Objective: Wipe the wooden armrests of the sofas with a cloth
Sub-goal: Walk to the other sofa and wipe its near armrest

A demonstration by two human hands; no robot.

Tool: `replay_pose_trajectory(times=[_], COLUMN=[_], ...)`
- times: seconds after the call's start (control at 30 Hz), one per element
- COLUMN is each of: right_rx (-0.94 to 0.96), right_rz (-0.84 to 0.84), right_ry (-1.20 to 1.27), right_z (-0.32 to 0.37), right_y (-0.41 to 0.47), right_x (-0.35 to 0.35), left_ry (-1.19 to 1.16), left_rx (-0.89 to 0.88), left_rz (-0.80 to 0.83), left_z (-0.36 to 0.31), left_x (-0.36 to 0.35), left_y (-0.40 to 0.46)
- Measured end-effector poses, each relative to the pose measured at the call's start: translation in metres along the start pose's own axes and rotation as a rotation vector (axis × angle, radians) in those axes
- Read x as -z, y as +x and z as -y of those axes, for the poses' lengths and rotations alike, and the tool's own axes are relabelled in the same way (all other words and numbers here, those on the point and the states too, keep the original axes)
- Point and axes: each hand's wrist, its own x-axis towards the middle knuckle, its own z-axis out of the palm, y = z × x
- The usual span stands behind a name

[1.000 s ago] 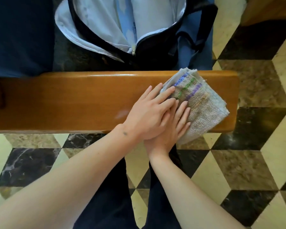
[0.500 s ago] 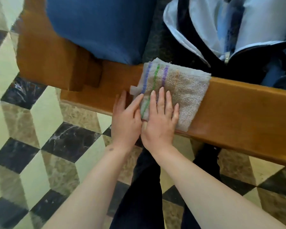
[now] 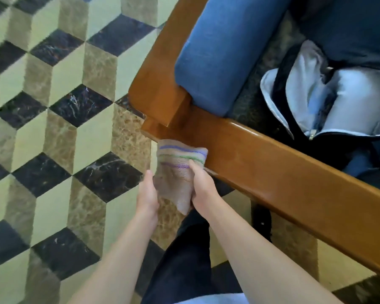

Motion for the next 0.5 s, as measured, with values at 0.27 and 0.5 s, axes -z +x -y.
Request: replay_pose_trajectory(times=[0.27, 0.5], right_rx=[-0.114, -0.041], right_rz=[0.418, 0.540], right_ry=[0.392, 0.311], right_z=[0.044, 0.064], right_y=[-0.091, -0.122], right_x=[0.000, -0.076], left_ry=[-0.890, -1.028], left_rx=[0.337, 0.218], left_rz=[0.363, 0.651], left_z=[0.004, -0.018], left_x=[0.038, 0.080], left_y=[-0.076, -0.095])
